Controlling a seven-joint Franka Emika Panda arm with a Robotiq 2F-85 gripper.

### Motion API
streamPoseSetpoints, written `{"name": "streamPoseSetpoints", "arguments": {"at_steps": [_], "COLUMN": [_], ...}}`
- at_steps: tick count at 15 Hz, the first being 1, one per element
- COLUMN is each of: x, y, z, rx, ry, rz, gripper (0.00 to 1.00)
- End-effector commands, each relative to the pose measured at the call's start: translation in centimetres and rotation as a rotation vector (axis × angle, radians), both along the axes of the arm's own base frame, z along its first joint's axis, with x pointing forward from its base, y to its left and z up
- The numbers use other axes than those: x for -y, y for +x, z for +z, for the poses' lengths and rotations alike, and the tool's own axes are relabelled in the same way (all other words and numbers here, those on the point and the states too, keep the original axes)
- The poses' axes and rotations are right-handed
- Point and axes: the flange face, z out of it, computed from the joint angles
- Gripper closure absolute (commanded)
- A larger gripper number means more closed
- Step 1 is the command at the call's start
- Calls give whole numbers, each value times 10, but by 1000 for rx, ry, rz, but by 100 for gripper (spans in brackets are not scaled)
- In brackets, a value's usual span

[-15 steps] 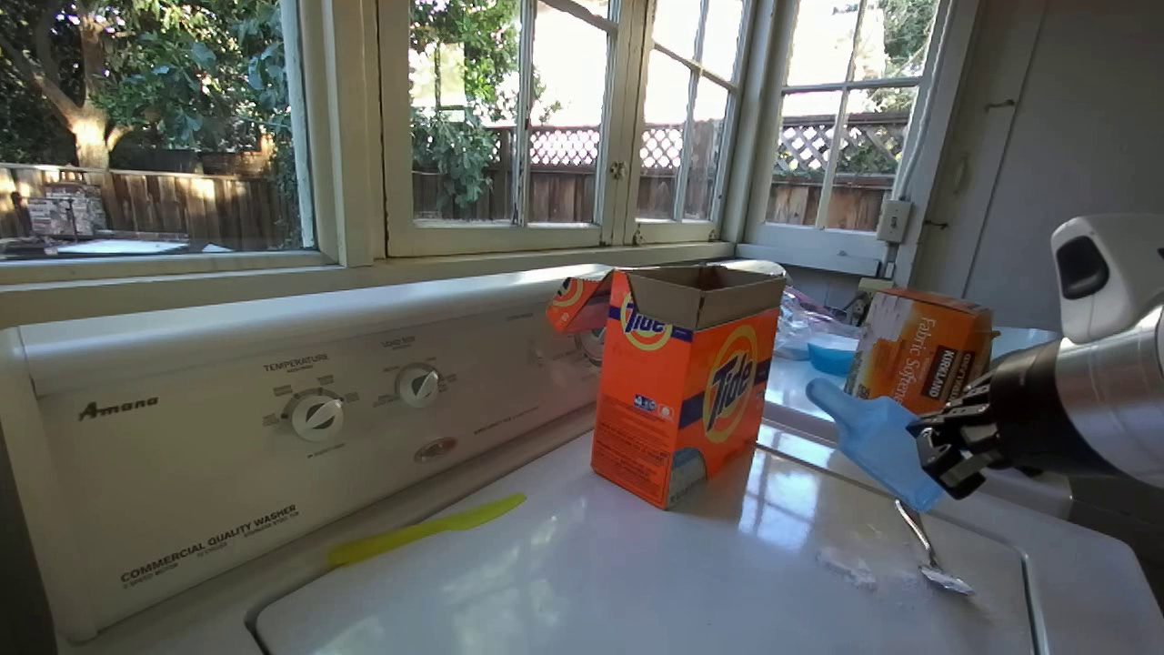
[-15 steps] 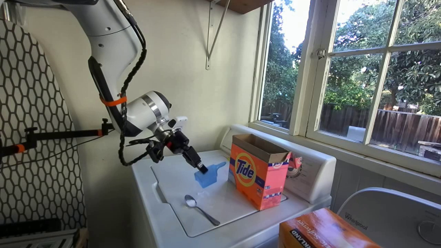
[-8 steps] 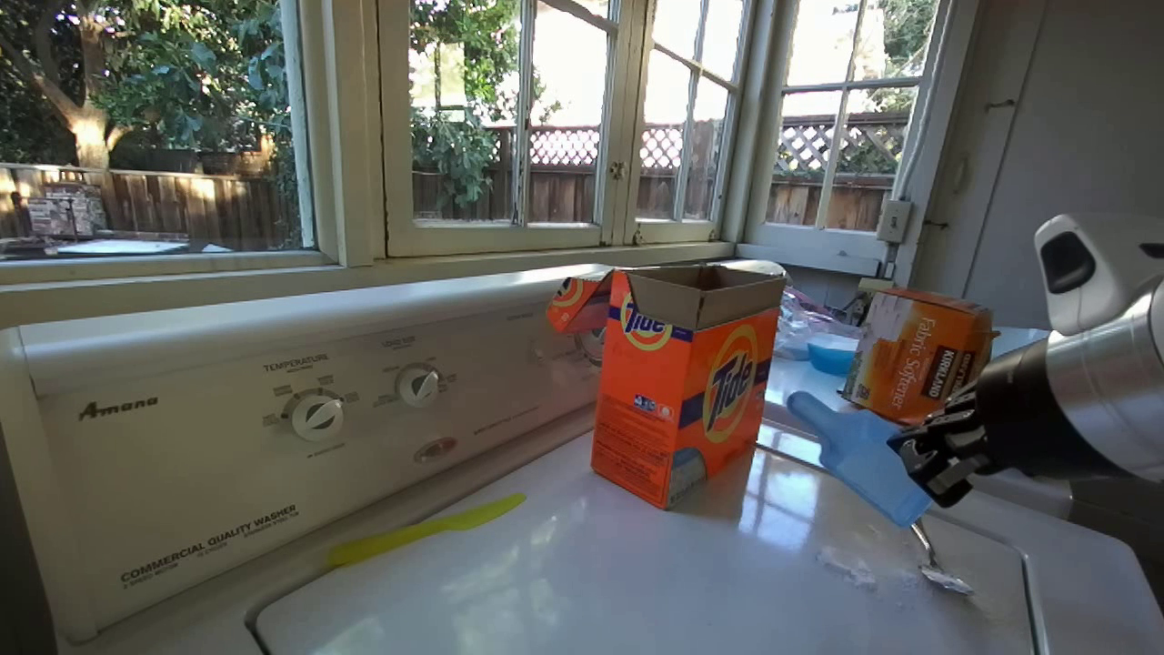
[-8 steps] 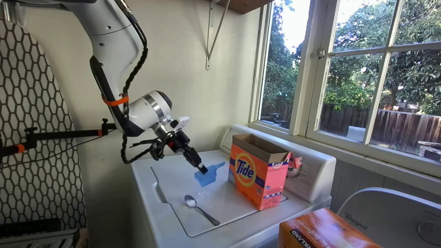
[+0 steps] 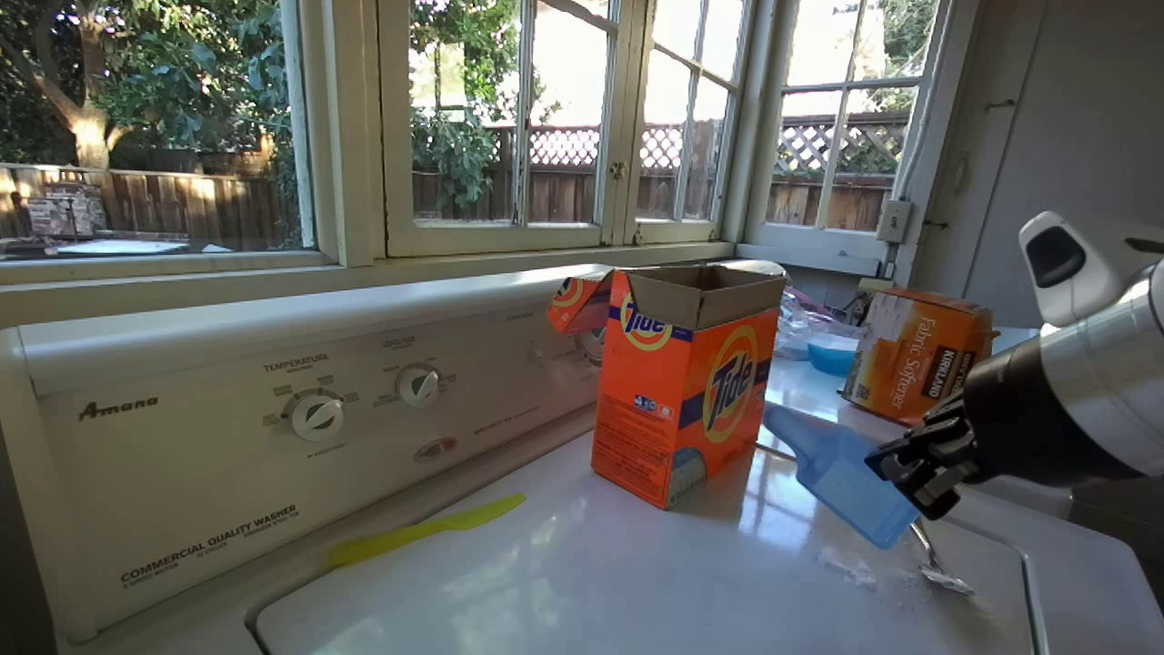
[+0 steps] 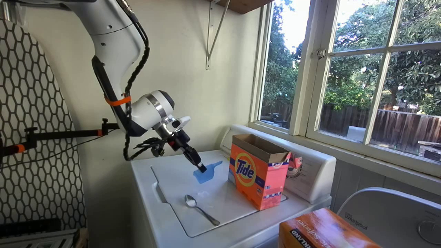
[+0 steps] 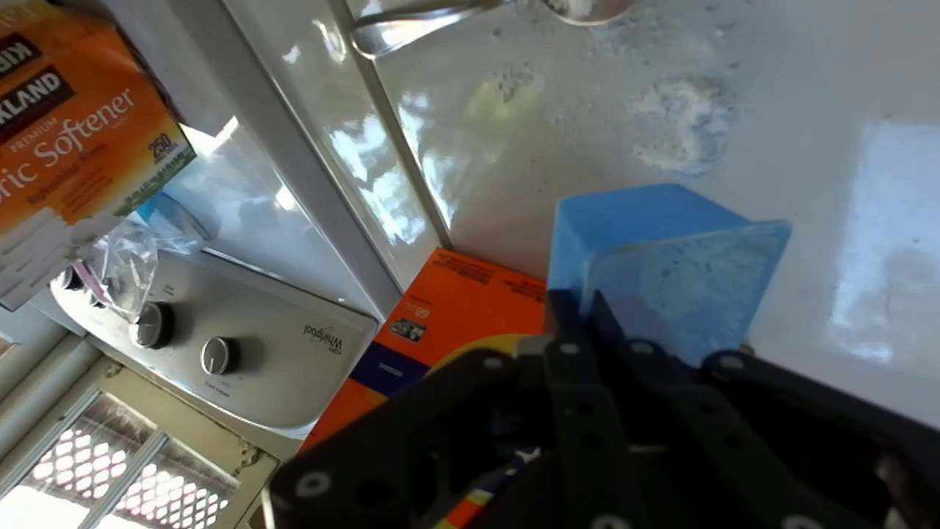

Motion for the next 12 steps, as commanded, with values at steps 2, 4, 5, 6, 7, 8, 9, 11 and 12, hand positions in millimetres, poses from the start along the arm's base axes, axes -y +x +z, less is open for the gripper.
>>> {"name": "streamPoseSetpoints", "arguments": {"at_steps": [2, 4, 5, 6, 7, 8, 9, 11, 12], "x": [-6, -9, -11, -12, -13, -13, -13, -11, -10], "y": [0, 0, 0, 0, 0, 1, 1, 3, 4], "z": [-1, -2, -3, -4, -5, -5, -7, -10, -11], "rx": [-23, -34, -42, -48, -53, -61, -74, -94, -105], "ry": [79, 103, 117, 118, 128, 138, 144, 166, 181], "rz": [37, 54, 62, 59, 61, 58, 51, 44, 39], "gripper": [99, 99, 99, 99, 99, 99, 99, 99, 99]}}
